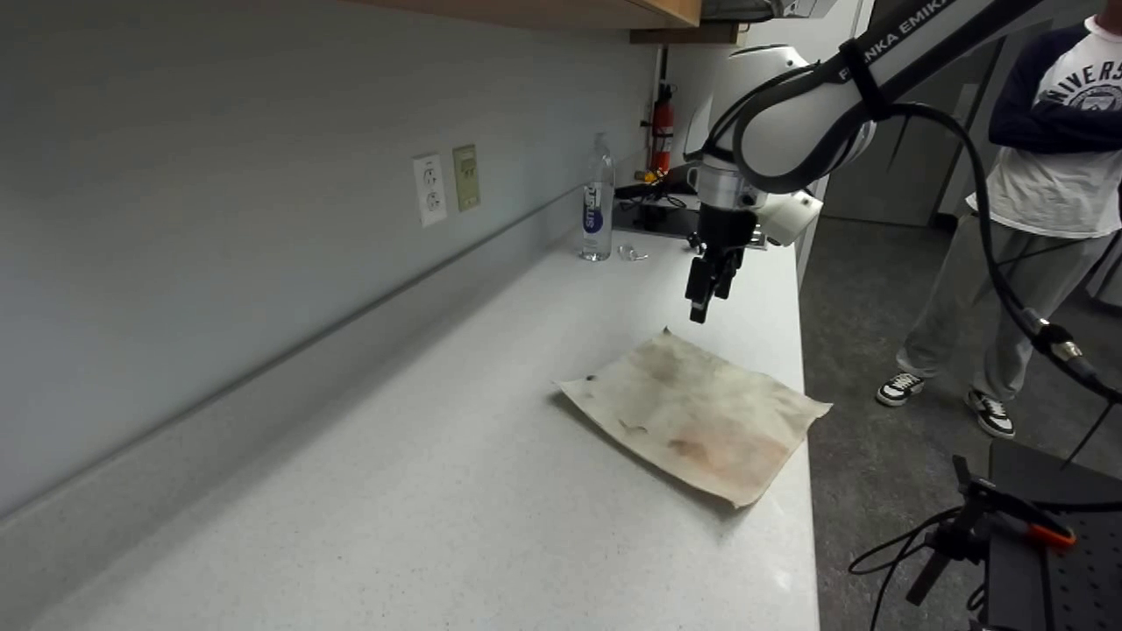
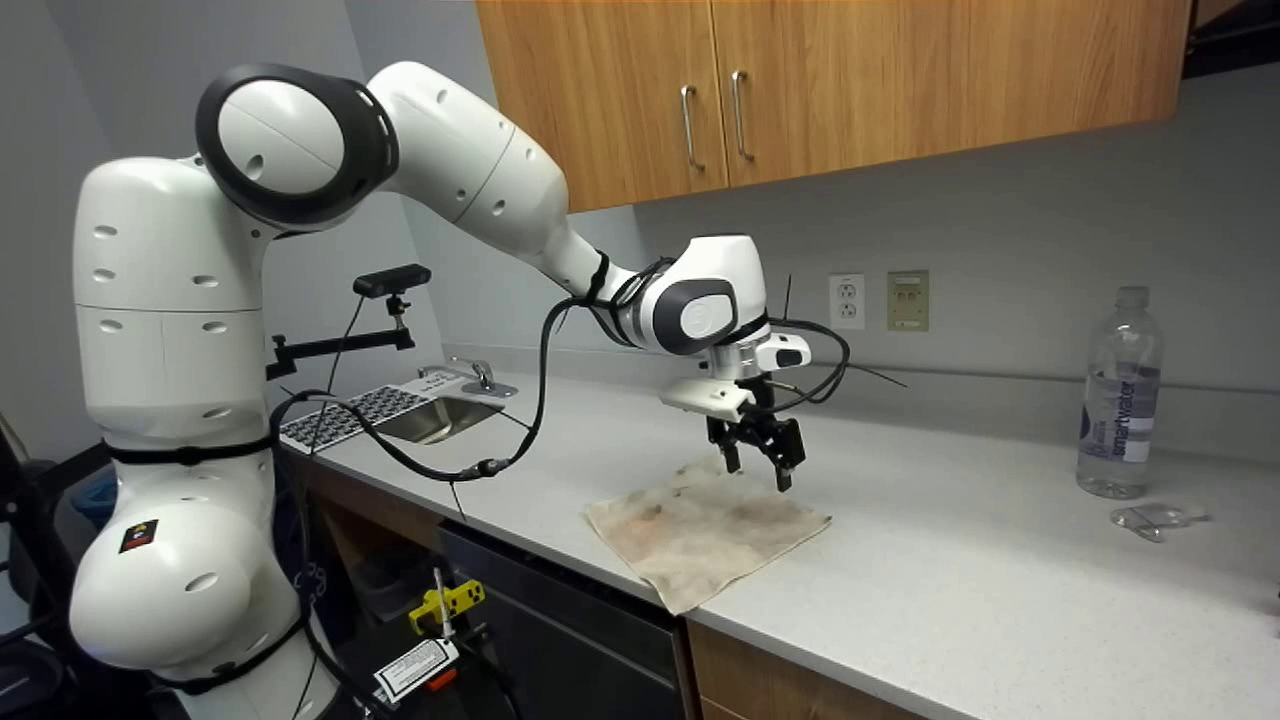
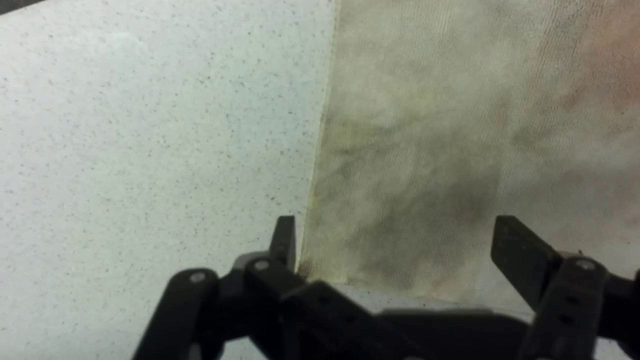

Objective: Fold the towel on the counter

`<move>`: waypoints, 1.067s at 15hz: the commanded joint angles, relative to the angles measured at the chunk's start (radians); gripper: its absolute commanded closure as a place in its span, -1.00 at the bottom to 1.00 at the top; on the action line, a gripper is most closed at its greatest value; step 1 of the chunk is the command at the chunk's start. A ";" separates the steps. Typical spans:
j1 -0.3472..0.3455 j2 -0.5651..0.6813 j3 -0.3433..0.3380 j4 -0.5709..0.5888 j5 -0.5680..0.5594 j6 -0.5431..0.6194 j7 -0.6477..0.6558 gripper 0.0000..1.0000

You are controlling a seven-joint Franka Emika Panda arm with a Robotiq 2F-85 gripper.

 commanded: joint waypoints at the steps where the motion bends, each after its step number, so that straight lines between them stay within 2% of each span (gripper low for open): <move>1: -0.001 -0.020 0.015 -0.005 0.004 0.010 -0.018 -1.00; 4: 0.000 -0.015 0.025 0.010 0.002 0.009 -0.033 -1.00; 16: -0.059 0.205 0.040 0.176 -0.006 0.103 -0.232 -1.00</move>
